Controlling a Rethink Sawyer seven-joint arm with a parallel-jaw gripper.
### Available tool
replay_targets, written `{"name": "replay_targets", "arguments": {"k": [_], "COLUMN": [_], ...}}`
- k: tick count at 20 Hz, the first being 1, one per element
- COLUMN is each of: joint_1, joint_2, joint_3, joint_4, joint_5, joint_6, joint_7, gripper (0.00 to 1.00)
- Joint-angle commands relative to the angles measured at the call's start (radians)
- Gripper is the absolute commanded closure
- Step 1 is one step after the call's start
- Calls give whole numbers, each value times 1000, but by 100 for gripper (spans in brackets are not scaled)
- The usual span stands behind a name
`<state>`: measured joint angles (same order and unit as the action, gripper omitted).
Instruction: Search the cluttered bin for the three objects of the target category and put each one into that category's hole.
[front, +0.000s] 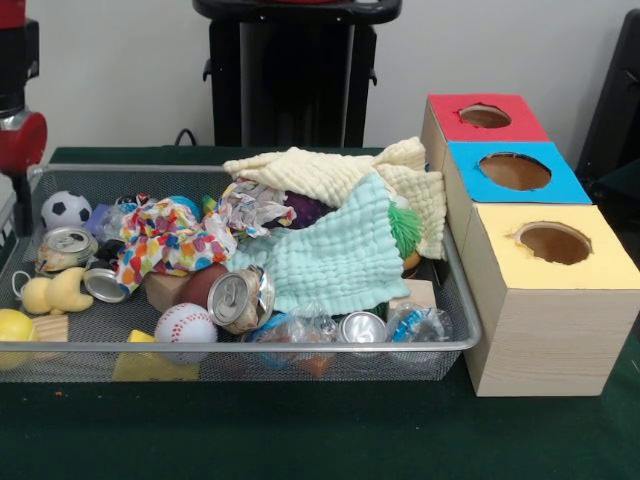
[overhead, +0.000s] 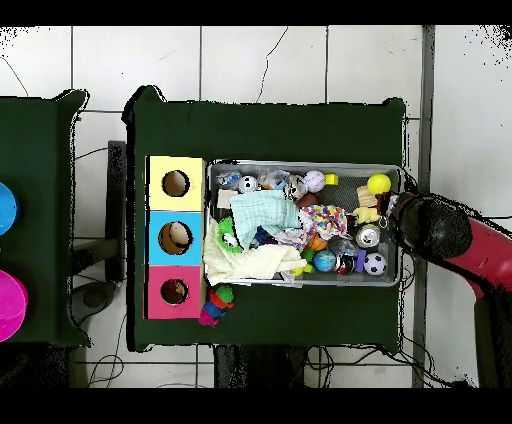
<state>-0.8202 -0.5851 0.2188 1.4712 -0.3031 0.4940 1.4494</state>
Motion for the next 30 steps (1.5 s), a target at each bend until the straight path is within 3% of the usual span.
{"name": "replay_targets", "arguments": {"k": [1,11,23,26,30], "joint_1": [33,68,-8,24,52], "joint_2": [105,130,238,261,262], "joint_3": [24,-8,12,-71,-133], "joint_4": [-47,-45,-62,-81,-67], "joint_5": [-47,-43,-64,-46,-34], "joint_6": [-28,-76,-149,-46,-41], "joint_7": [42,102,31,64,113], "gripper": [0,0,0,0,0]}}
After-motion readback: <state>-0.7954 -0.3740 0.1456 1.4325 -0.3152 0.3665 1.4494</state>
